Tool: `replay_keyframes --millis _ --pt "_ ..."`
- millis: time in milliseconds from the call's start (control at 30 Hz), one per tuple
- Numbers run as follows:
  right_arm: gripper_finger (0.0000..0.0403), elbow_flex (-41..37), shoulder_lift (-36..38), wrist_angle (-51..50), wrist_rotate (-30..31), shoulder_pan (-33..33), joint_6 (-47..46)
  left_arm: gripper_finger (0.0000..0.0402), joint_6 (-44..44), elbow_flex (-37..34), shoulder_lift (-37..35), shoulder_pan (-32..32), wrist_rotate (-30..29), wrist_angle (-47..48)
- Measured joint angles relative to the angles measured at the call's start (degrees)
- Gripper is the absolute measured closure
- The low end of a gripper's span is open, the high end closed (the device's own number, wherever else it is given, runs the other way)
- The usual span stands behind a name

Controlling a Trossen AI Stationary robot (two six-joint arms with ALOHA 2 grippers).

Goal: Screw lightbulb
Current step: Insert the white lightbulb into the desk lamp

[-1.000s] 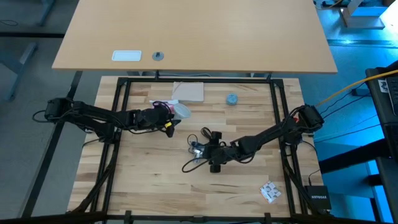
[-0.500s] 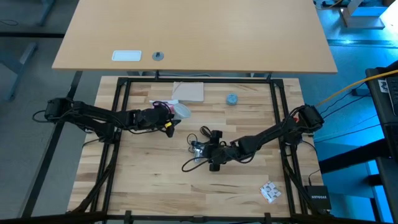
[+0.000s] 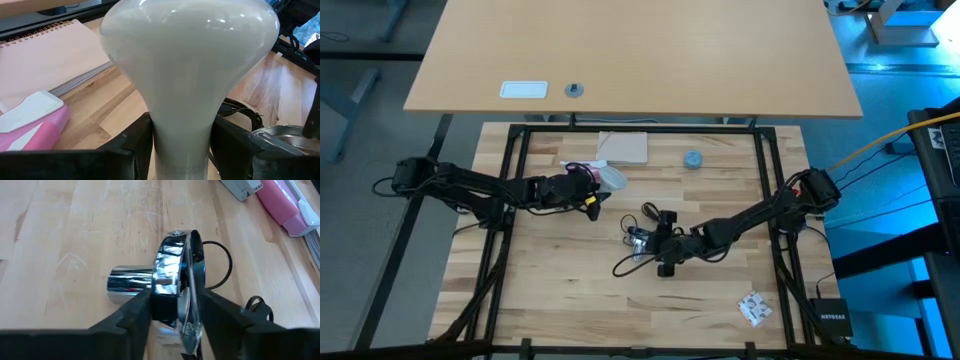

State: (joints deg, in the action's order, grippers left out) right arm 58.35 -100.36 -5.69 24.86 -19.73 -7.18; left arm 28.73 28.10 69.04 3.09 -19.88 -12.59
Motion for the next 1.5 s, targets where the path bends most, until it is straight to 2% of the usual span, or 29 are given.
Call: replay_keyframes --millis 333,433,633,833,1100,1267,1500 --pt "0.0368 0.0 0.0 0.0 -0.3 -0.1 0.0 0.0246 0.0 0.0 0.0 0.0 0.0 0.0" --pt "0.0393 0.0 0.0 0.3 -1.6 0.0 0.0 0.0246 0.0 0.0 0.0 0.0 0.0 0.0" --pt "0.0393 -0.1 0.0 3.1 -4.5 0.0 -2.4 0.0246 0.0 0.0 0.0 0.0 0.0 0.0" --pt "0.0398 -0.1 0.0 3.1 -5.8 -0.1 -10.2 0.0246 0.0 0.0 0.0 0.0 0.0 0.0" --pt "0.04 -0.1 0.0 3.3 -10.5 -0.2 -17.6 0.0246 0.0 0.0 0.0 0.0 0.0 0.0" --pt "0.0401 -0.1 0.0 8.5 -14.5 -0.1 -18.0 0.0246 0.0 0.0 0.0 0.0 0.0 0.0" --pt "0.0401 0.0 0.2 17.9 -22.3 2.3 -13.1 0.0246 0.0 0.0 0.0 0.0 0.2 0.0"
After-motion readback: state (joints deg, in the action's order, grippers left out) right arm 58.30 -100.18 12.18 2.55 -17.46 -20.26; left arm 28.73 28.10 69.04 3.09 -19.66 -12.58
